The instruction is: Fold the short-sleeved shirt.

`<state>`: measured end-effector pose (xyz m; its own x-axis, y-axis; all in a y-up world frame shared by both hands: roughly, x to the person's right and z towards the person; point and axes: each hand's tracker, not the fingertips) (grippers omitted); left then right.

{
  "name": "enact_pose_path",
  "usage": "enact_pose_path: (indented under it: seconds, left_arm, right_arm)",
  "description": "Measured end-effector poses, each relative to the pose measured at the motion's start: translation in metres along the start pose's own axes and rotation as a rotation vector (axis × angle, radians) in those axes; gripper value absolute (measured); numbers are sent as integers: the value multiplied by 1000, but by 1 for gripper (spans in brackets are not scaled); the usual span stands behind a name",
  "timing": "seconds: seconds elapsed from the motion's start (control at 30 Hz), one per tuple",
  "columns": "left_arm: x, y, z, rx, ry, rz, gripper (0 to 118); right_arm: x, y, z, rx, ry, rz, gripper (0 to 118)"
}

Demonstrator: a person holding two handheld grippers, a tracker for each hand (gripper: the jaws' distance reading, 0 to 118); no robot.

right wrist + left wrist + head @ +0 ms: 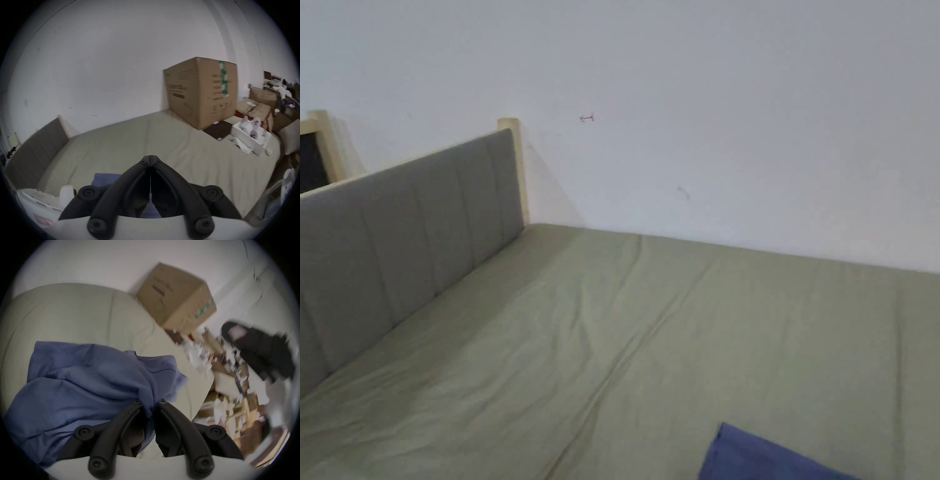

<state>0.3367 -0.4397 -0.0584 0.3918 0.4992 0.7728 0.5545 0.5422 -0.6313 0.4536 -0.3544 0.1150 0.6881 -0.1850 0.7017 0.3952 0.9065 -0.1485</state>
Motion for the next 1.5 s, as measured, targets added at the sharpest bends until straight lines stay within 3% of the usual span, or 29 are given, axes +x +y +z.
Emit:
enact_pose_path:
  seconds: [0.07,0.1,0.13,0.17,0.23,0.27,0.3,0.37,0.4,0.43,0.5,0.53,0.7,0.73,0.77,0.8,0.83,0.87,0.93,1.07,1.1,1.13,1.2,1.27,1.3,1.33,1.37,1.4,1.5]
  left_arm:
    - [-3,-20,-24,-53,4,6,14]
    - [-7,-25,-33,-105,27,-3,35]
    - [-10,-31,-38,-128,80,8,35]
    - [-17,-37,-41,-117,121,-5,45]
    - [-27,-39,-34,-152,173,-30,100]
    - [-33,-39,-22,-135,155,-25,117]
    - [-38,-38,-6,-105,165,-26,118]
    - [-49,-31,20,-54,186,16,111]
    - [-55,-28,32,-44,200,47,97]
    - [-62,-25,47,-15,204,70,72]
    - [-77,-26,64,20,272,108,0]
    - [-87,-32,72,32,364,139,0]
    - [-149,-54,118,76,433,302,0]
    - [-165,-58,133,115,446,353,5]
    - [-182,-61,148,148,461,404,26]
    - [-198,-61,161,147,489,417,77]
    - [-212,-61,169,135,508,434,108]
    - [-228,-65,175,93,537,459,118]
    - [-252,-73,196,153,603,525,113]
    - [-302,-79,196,91,636,616,107]
    - [-310,-79,189,60,604,629,86]
    - [-319,-80,179,13,599,648,86]
    - [-322,-82,161,-38,723,636,70]
    - [-315,-79,153,-27,728,580,68]
    - [-308,-76,158,-13,735,581,60]
    - [-304,-72,161,-4,760,544,42]
    - [-298,-72,161,-11,780,504,13]
    - [-295,-71,163,-10,814,508,2]
    - [-278,-68,170,10,801,511,2]
  right_arm:
    - [17,-12,0,-40,-8,-27,1]
    - [21,-18,1,-64,-8,-43,1]
    - [26,-24,2,-76,-12,-54,1]
    - [29,-28,3,-84,-16,-55,1]
    - [29,-36,2,-103,-22,-41,1]
    - [28,-38,0,-119,-17,-31,1]
    - [26,-40,-2,-129,-9,-27,1]
    - [18,-44,-5,-147,14,-27,1]
    - [13,-46,-6,-155,30,-30,1]
    - [8,-49,-6,-156,49,-28,1]
    - [-6,-53,-8,-169,86,-14,1]
    - [-13,-55,-10,-182,106,4,1]
    - [-36,-65,-15,-205,168,34,1]
    - [-39,-66,-15,-209,170,41,1]
    - [-44,-66,-15,-211,174,49,1]
    - [-46,-67,-16,-211,178,56,1]
    - [-48,-68,-17,-212,182,63,1]
    - [-49,-69,-19,-217,186,70,1]
    - [-54,-70,-20,-229,187,78,1]
    - [-58,-75,-21,-257,198,81,1]
    - [-59,-77,-21,-263,196,88,1]
    - [-60,-78,-21,-267,193,93,1]
    - [-59,-78,-20,-274,194,96,1]
    - [-59,-80,-21,-284,185,88,1]
    - [-58,-80,-21,-288,187,82,1]
    - [-57,-80,-21,-292,192,77,1]
    - [-57,-80,-21,-296,193,73,1]
    - [-57,-80,-21,-299,194,73,1]
    - [-61,-76,-16,-305,204,75,1]
